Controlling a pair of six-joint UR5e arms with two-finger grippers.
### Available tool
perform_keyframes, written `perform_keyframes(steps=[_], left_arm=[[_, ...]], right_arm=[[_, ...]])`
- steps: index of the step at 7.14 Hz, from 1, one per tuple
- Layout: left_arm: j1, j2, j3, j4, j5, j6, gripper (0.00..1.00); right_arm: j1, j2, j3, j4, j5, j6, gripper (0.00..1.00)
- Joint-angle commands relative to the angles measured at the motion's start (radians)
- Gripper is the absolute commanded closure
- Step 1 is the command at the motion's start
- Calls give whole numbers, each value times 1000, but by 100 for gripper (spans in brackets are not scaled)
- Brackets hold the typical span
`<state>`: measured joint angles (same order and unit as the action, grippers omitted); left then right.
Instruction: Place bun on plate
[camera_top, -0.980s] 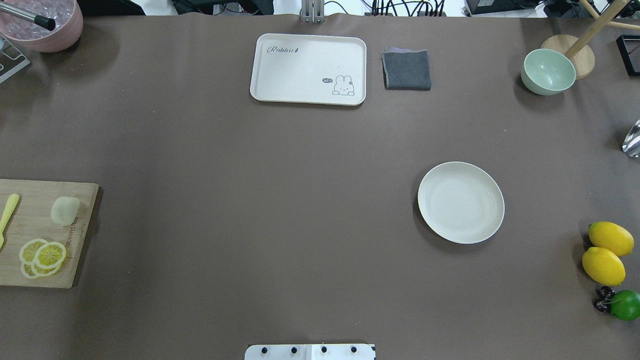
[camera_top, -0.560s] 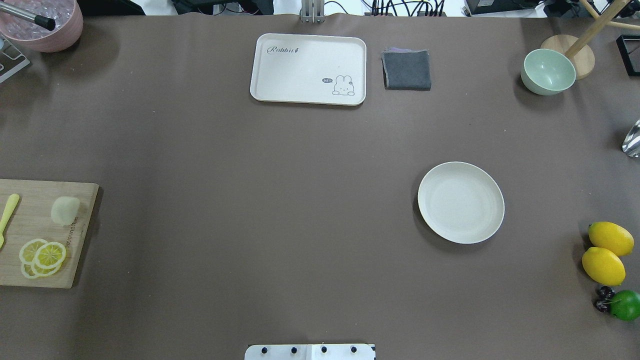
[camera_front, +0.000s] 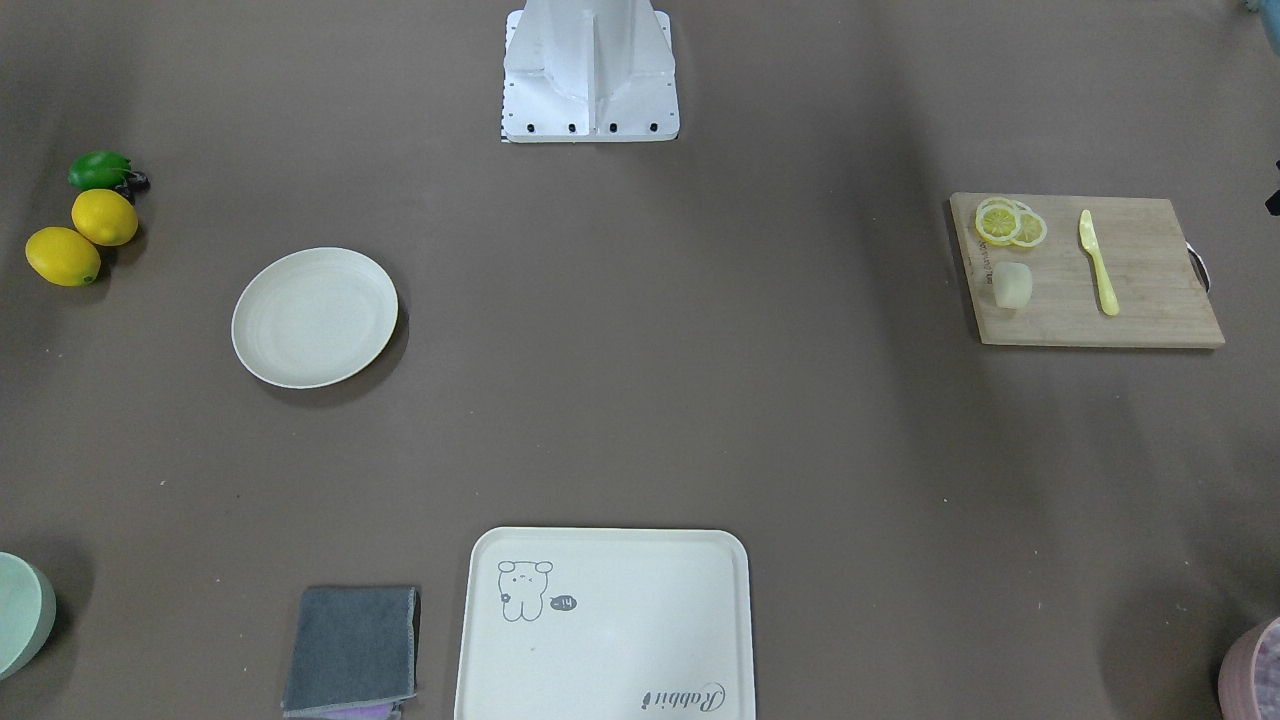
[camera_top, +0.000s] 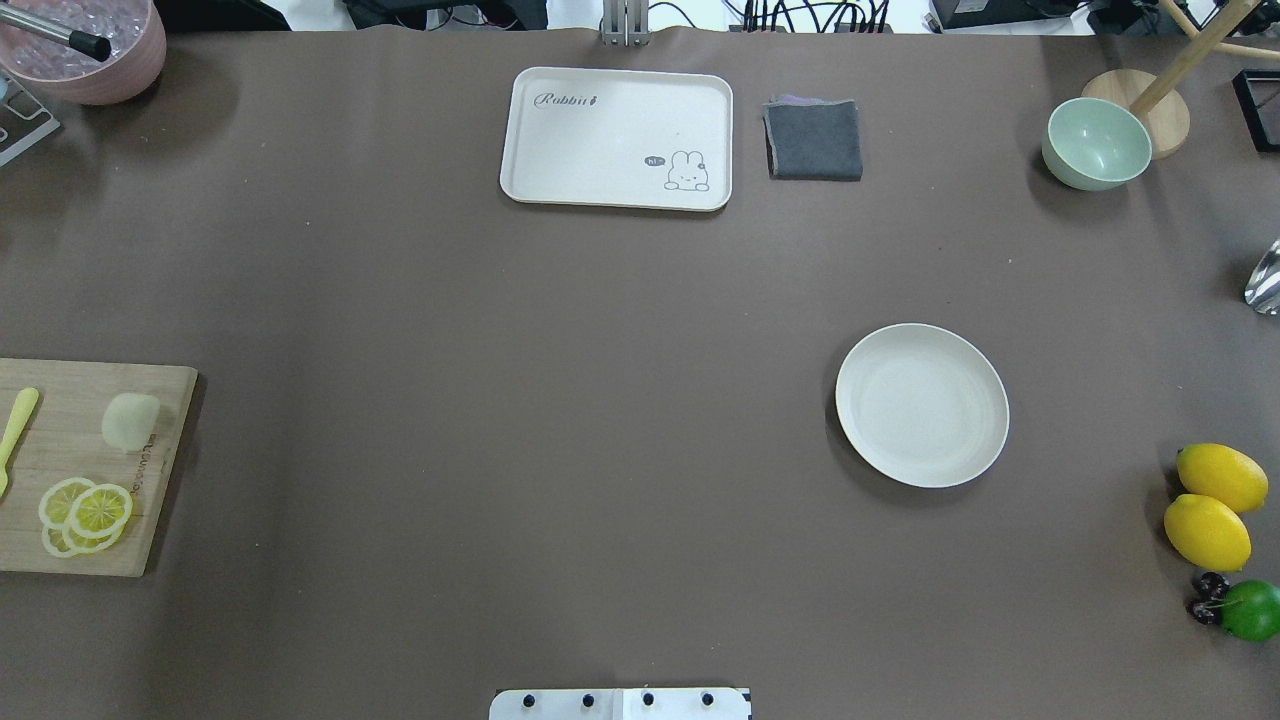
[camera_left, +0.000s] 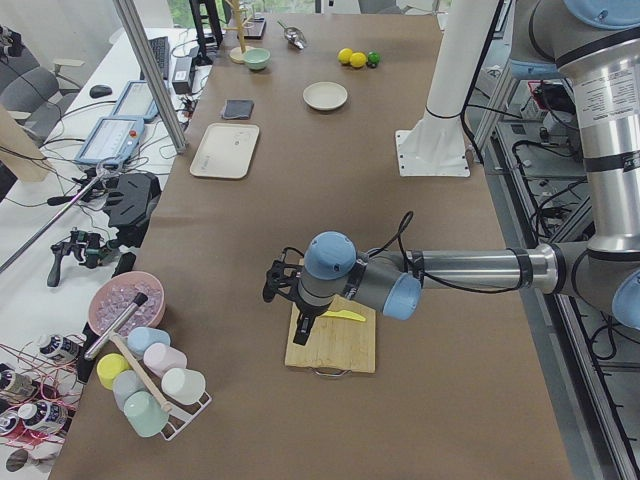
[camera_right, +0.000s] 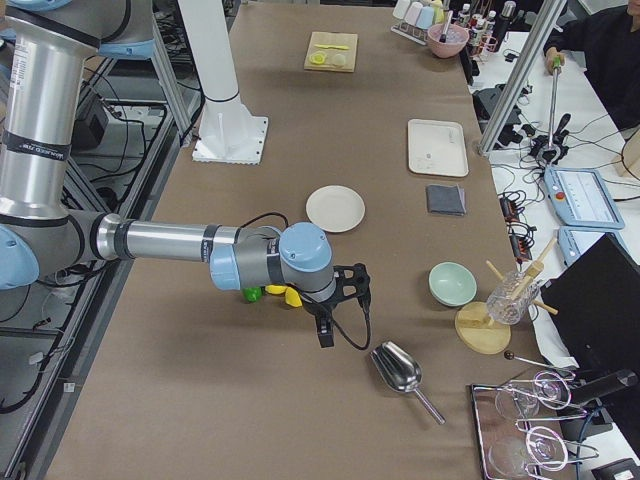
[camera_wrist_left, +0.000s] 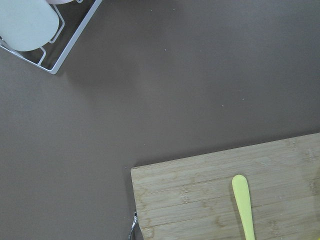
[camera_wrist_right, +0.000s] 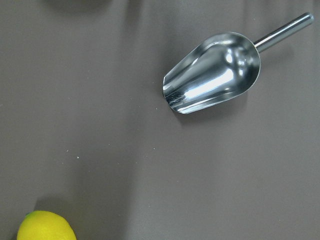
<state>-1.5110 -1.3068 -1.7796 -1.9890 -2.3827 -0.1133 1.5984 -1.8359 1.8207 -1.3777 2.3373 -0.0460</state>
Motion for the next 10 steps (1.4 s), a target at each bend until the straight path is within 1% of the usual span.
perform_keyframes(steps=[1, 2, 3, 4, 5, 6, 7, 8, 9, 10], left_arm=[[6, -9, 0, -1, -1, -32, 2], [12, -9, 0, -1, -3, -32, 2], [15, -9, 2, -1, -3, -34, 2], [21, -9, 2, -1, -3, -34, 2], [25, -11, 9, -1, -3, -35, 2], [44, -14, 11, -2, -3, -75, 2], [55, -22, 11, -2, -1, -116, 2], [60, -22, 12, -2, -1, -118, 2], [63, -20, 12, -4, -3, -118, 2], [68, -20, 12, -4, -3, -118, 2]], right_arm=[[-2, -2, 8, -1, 16, 0, 0], [-2, -2, 8, 0, 17, 0, 0], [-2, -2, 8, 11, 43, 0, 0], [-11, -29, 6, 100, 63, -2, 0], [-64, -31, 0, 153, 95, 15, 0], [-108, -26, 6, 158, 129, 61, 0], [-191, 9, 18, 160, 140, 189, 0], [-271, 54, 26, 166, 139, 309, 0], [-367, 72, 26, 254, 98, 383, 3], [-465, 126, 25, 322, 30, 567, 10]])
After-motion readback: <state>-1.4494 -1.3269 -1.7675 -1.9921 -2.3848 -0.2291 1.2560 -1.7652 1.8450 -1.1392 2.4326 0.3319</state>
